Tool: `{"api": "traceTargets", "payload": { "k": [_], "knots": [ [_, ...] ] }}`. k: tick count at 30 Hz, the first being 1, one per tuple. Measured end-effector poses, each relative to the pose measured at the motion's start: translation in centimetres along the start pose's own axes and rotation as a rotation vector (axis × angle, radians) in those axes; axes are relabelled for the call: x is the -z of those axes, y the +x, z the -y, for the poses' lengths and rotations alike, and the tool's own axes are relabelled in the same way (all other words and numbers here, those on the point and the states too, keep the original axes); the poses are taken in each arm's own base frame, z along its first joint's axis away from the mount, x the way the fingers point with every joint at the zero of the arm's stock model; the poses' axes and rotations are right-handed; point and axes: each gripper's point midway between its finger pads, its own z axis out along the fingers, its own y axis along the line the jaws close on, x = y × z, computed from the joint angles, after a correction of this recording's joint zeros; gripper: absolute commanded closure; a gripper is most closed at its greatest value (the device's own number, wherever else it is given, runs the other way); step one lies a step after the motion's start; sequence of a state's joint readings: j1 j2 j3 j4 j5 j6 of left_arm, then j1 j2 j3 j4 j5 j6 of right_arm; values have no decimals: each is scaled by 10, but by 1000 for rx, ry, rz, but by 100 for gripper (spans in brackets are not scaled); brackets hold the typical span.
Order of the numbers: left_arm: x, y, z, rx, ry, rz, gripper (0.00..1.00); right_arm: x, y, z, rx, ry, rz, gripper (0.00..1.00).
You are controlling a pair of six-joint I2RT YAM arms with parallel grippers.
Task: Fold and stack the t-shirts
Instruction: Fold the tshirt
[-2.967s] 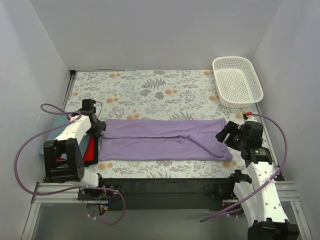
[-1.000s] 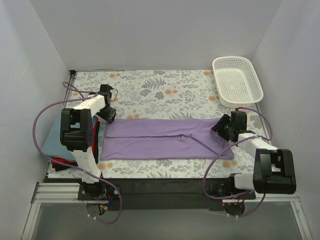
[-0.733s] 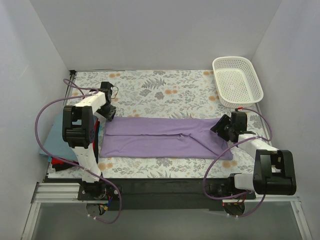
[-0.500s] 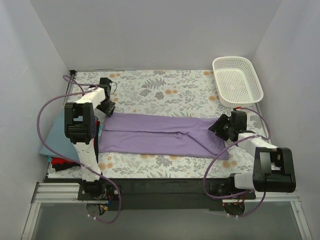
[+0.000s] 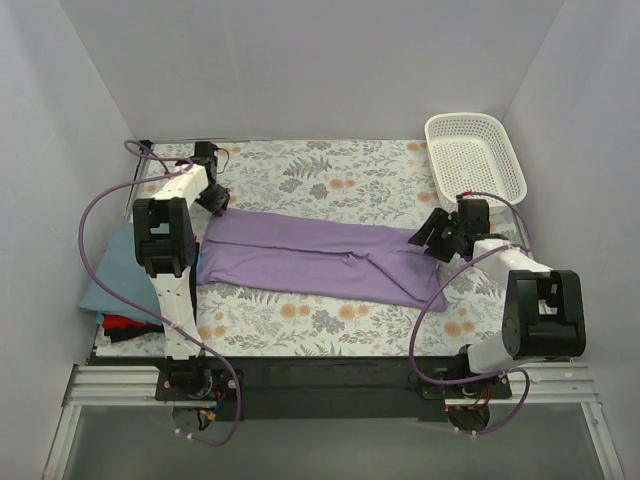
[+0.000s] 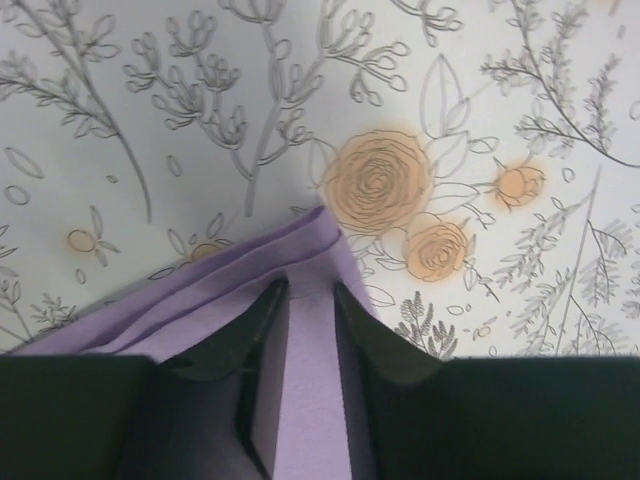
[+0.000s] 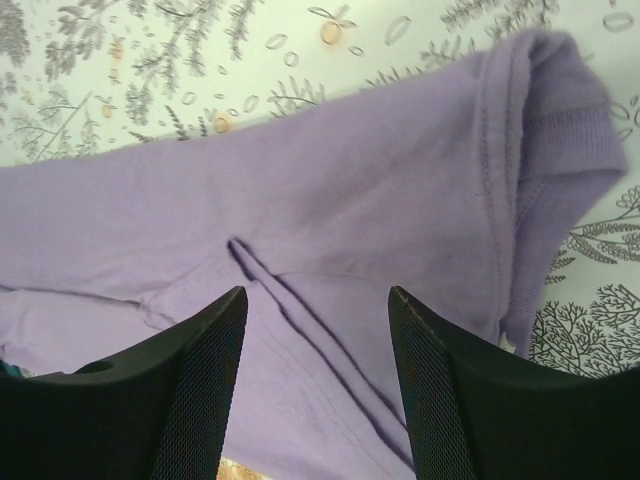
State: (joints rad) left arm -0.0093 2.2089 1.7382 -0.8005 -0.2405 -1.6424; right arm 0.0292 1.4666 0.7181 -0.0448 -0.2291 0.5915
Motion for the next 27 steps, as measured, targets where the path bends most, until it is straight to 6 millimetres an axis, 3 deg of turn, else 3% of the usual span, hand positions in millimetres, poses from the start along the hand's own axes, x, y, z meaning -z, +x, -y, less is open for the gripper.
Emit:
{"api": "traceTargets", "payload": {
  "k": [3,7,11,15,21,24,27],
  "knots": [
    [1,0,9,-16,42,-13,67,10,-13,-15,46,-26,10,35],
    [5,1,20,-42,102,-28,64,19,-22,-39,144,-65,27,40],
    [22,0,32,-60,165,-36,64,12,-2,-56,239,-100,-36,48],
    [62,-1,45,-74,261,-19,64,-8,15,-55,310,-87,-124,51],
    [128,24,42,-114,407,-33,64,-30,28,-48,389,-50,-182,52],
    [139,39,33,-129,440,-63,65,-33,30,-49,417,-47,-188,52],
    [134,52,22,-138,432,-99,65,-37,33,-50,434,-43,-195,52]
  ]
}}
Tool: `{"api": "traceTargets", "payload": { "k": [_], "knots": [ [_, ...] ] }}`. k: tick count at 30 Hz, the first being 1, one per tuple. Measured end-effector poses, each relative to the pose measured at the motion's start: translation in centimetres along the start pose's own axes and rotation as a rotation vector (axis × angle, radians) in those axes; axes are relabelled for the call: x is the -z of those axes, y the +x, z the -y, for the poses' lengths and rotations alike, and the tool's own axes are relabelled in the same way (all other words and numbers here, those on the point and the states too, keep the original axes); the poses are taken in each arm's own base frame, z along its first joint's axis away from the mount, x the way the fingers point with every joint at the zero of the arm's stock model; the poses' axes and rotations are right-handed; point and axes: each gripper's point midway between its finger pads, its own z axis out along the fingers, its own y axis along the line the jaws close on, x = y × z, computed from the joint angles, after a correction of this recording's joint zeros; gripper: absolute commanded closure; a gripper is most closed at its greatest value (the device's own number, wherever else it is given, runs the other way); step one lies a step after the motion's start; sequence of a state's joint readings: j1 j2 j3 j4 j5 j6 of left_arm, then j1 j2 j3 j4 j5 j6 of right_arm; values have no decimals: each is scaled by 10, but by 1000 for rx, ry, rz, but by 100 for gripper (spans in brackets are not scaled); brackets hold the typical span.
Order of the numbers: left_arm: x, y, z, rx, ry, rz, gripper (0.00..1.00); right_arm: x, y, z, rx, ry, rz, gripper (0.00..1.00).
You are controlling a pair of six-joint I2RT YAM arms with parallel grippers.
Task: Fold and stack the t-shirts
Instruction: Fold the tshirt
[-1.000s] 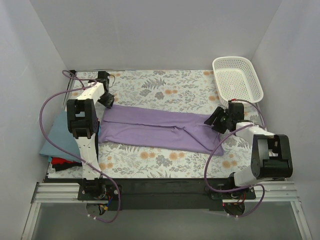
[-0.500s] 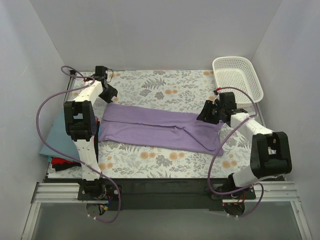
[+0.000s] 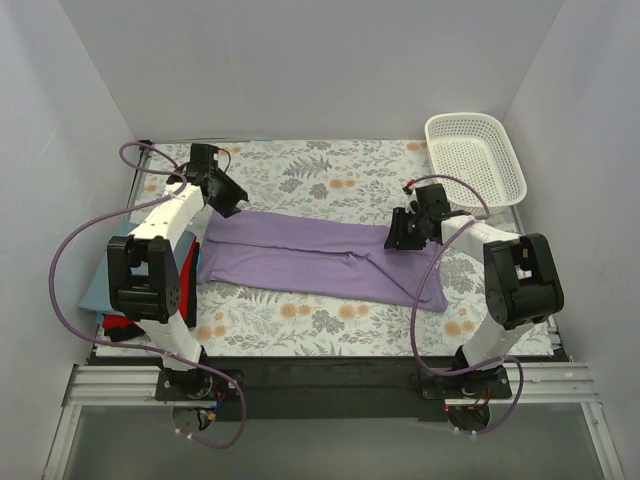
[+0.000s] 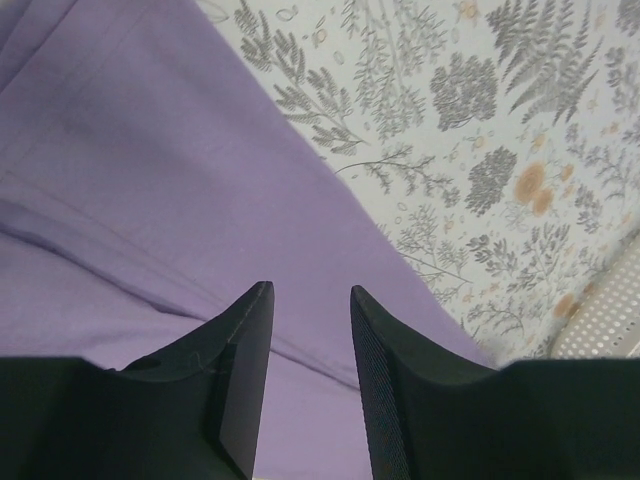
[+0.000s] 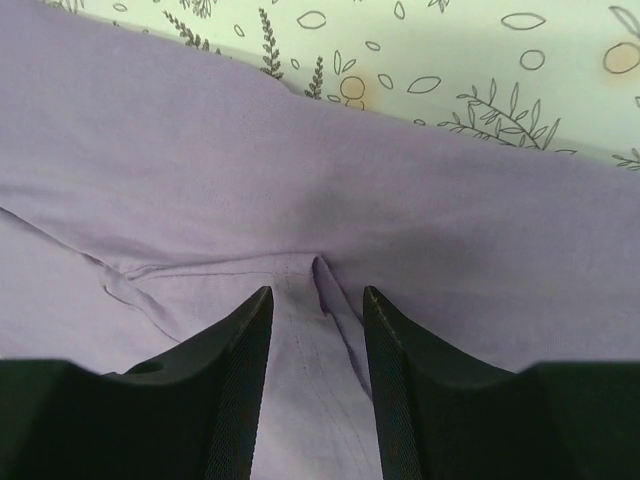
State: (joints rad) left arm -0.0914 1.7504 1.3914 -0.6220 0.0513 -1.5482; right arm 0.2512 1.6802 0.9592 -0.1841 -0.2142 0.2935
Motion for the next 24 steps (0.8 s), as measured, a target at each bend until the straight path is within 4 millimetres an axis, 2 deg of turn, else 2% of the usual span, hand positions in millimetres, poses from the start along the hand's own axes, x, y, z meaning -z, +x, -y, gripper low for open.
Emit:
{"api": "traceTargets", "payload": {
  "k": [4,11,15,16,20,24],
  "knots": [
    [-6,15,-14,2,-25,-45,65,-7,7,-1,15,4,-24,54],
    [-5,18,-13,-3,-12,-55,66,-10,11,-7,40,12,-29,73],
    [-3,18,-13,-6,-3,-51,66,-11,13,-13,51,7,-32,79],
    [-3,19,-14,-5,-4,-53,66,-10,13,-14,51,6,-32,80],
    [-5,21,-16,-5,-7,-60,66,-4,12,-20,52,-5,-18,98],
    [-5,23,-18,-5,-9,-63,66,6,13,-26,50,-21,2,99]
  ]
}}
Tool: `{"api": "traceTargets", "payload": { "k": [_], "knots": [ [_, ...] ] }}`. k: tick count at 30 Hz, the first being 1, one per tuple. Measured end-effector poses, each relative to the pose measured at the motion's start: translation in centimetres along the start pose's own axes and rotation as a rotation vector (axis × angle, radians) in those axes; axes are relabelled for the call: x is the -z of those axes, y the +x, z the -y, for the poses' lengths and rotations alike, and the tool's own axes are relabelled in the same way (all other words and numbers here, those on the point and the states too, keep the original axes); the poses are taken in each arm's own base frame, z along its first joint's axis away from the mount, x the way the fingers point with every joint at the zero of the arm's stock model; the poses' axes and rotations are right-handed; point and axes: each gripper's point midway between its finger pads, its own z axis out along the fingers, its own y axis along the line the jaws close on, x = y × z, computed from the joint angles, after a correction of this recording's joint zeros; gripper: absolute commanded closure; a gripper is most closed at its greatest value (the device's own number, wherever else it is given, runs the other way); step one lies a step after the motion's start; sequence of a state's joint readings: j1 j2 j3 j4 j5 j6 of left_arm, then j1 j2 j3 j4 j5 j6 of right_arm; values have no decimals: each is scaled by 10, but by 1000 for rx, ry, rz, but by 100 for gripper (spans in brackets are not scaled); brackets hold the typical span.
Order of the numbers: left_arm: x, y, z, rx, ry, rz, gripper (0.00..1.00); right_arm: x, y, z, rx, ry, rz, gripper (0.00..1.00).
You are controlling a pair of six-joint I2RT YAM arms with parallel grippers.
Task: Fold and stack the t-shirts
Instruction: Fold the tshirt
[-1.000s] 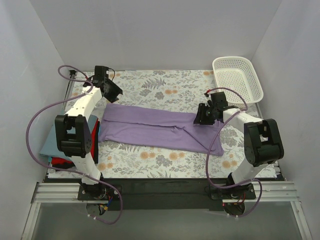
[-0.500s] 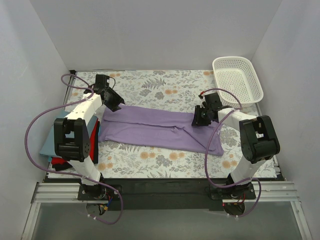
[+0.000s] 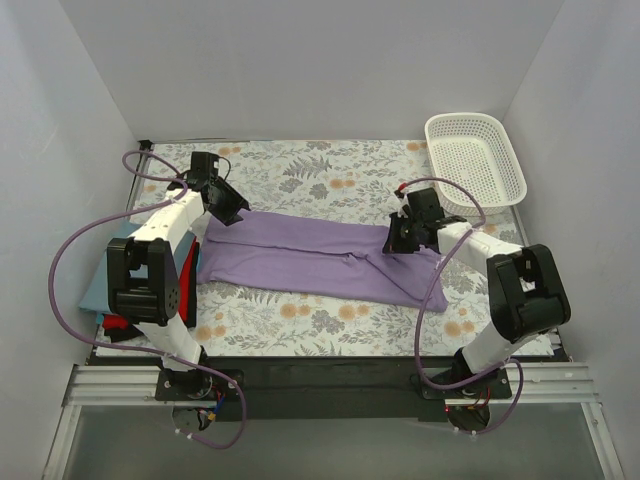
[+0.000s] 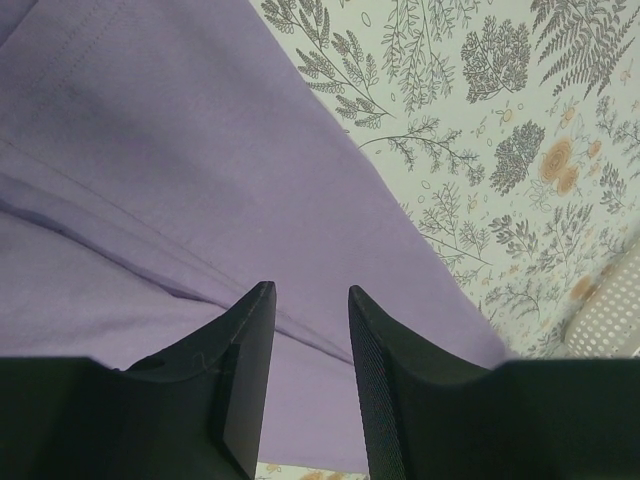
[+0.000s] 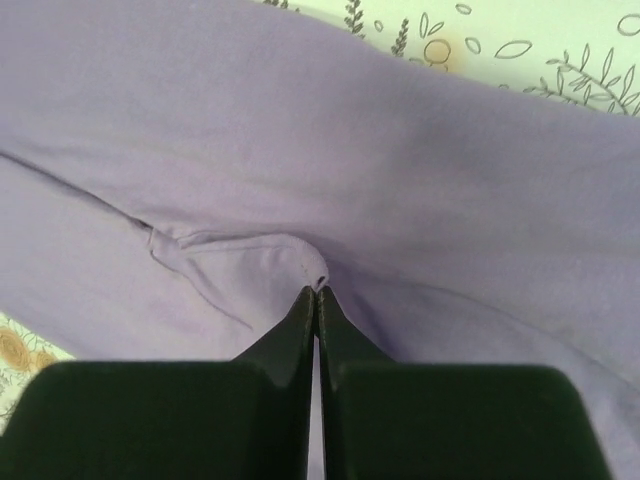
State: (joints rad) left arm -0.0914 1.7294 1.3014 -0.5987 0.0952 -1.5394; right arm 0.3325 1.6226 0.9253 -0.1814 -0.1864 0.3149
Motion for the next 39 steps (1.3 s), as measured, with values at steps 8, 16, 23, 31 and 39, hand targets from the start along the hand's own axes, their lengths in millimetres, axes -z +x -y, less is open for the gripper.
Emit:
{"api": "traceTargets", "payload": {
  "k": [8,16,23,31,39],
  "knots": [
    [-3,6,-6,-4,-8,-16,67,15,16,-19,16,-42,8,99],
    [-6,15,-13,-9,-19,-40,67,17,41,-39,42,-79,-22,99],
    [-3,15,-12,-18,-11,-37,67,15,59,-55,59,-97,-44,99],
    [-3,18,-15,-25,-13,-40,67,15,76,-67,73,-104,-64,99],
    [-4,20,-18,-31,-16,-46,67,15,81,-74,69,-106,-63,66]
  ]
}}
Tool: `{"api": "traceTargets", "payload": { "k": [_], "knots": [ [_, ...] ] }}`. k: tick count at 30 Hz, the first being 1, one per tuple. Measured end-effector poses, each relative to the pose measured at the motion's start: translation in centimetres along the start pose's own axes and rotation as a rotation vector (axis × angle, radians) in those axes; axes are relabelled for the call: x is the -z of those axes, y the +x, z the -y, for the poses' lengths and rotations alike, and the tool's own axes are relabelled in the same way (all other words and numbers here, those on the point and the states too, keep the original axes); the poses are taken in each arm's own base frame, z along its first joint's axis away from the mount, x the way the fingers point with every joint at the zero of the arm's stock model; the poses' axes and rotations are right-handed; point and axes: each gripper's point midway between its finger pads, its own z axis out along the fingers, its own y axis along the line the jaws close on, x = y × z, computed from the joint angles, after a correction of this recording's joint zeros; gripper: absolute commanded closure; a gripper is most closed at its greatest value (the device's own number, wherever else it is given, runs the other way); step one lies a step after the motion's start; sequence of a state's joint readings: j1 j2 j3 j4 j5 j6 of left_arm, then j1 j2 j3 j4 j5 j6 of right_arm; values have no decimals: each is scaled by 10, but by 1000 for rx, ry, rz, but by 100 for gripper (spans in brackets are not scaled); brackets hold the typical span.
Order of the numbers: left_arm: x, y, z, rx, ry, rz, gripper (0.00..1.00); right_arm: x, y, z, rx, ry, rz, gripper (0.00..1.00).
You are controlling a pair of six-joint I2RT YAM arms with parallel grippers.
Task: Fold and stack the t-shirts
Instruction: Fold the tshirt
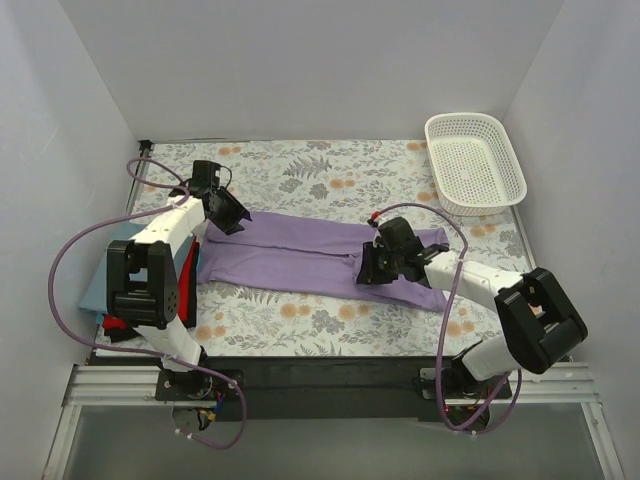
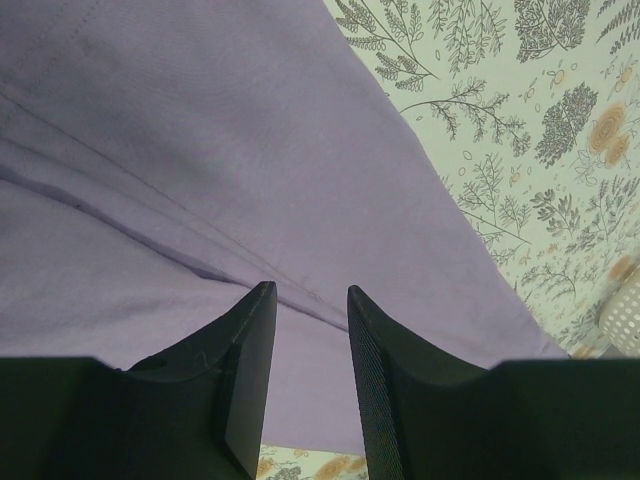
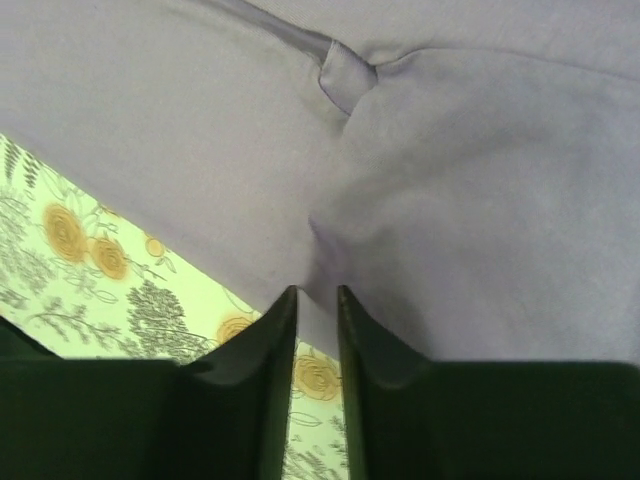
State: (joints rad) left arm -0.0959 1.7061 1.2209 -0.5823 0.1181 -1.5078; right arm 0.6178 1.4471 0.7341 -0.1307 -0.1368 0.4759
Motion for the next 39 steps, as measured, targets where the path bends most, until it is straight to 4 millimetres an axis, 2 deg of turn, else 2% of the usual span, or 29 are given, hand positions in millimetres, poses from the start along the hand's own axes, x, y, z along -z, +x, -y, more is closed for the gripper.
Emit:
{"api": "traceTargets", "payload": {
  "k": [1,4,8,11,13,16,21,24,27,32,35,39],
  "knots": [
    [0,0,0,-1,0,-1,67,1,0,-1,-1,-3,2,59],
    [0,1,0,-4,1,-3,67,7,-2,-5,0,-17,21,54],
    [0,3,1,-15,3,-6,66,21,-14,-14,1,-41,78,52],
    [0,7,3,-35,8,-15,66,31,-21,-10,-8,-11,116,53],
    [0,11,5,-54,12,-22,66,37,-23,-1,-30,20,127,53],
    [-2,26,9,-93,16,-42,66,43,-31,26,-105,91,151,53],
    [-9,71,3,-176,-14,-112,67,52,-32,84,-233,233,180,53],
    [-12,96,-4,-224,-39,-148,68,54,-27,108,-290,290,171,53],
    [-14,109,-17,-247,-75,-158,69,49,-23,119,-313,320,144,53],
    [-16,108,-44,-256,-165,-113,71,32,-13,130,-333,355,73,53],
    [-19,107,-59,-249,-220,-87,71,27,-24,132,-333,359,73,53],
    [-19,107,-60,-238,-238,-52,71,17,-43,134,-328,358,69,54]
  ]
}}
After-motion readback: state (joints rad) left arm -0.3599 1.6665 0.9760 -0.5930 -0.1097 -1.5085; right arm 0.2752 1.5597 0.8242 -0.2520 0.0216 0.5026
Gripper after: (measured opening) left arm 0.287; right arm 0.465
